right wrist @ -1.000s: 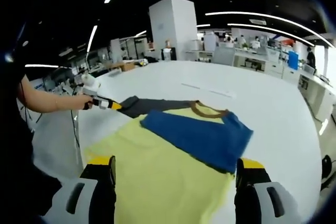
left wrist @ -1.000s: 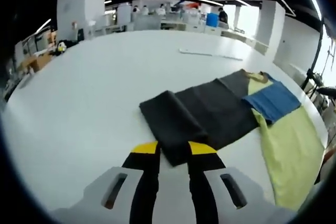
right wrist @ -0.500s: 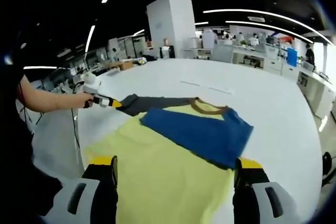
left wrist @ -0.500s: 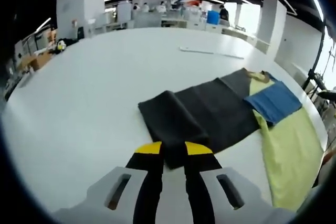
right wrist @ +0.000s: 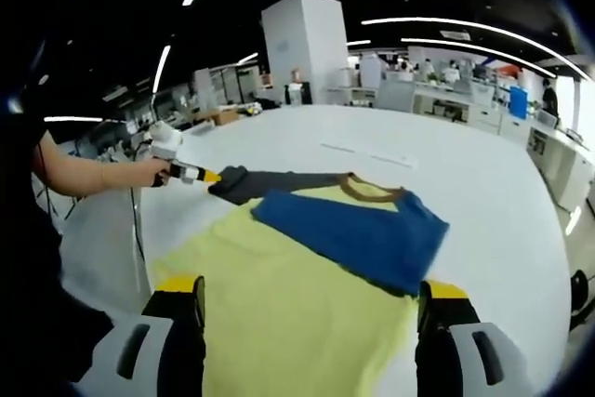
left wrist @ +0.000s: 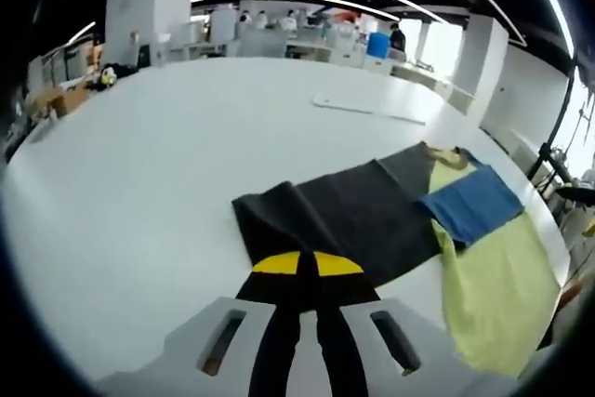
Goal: Fold the garment on the visible template until the final outline fits inside the template.
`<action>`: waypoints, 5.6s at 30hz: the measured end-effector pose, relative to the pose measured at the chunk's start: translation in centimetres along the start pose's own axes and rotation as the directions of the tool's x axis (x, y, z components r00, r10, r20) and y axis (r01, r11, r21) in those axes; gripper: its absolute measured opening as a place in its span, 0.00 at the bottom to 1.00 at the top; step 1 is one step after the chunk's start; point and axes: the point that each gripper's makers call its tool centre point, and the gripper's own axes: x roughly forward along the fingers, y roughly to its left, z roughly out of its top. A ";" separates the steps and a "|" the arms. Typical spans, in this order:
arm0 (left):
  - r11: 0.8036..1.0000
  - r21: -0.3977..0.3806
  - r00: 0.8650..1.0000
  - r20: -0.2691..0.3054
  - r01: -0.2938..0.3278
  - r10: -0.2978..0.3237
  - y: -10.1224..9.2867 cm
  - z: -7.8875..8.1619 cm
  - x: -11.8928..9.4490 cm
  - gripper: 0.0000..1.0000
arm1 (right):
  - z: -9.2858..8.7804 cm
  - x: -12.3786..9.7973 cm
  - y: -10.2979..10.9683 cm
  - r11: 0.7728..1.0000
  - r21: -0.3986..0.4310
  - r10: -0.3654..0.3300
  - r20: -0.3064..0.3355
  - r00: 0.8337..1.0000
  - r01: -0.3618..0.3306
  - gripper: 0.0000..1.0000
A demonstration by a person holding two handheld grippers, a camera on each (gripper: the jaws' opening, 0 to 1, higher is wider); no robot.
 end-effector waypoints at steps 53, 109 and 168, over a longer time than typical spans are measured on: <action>0.955 0.006 0.936 0.196 0.296 -0.291 -15.3 9.4 2.0 0.00 | -2.4 -1.5 0.3 0.995 -0.090 -0.046 -0.067 0.997 0.040 0.94; 0.790 0.279 0.816 0.035 0.546 -0.577 -35.8 9.0 6.6 0.00 | -6.8 -2.3 0.3 0.996 -0.069 -0.070 -0.153 0.986 0.060 0.97; 0.534 0.459 0.669 -0.203 0.710 -0.715 -43.7 0.1 6.2 0.54 | -7.3 -2.7 -0.1 0.998 -0.053 -0.043 -0.166 0.985 0.035 0.99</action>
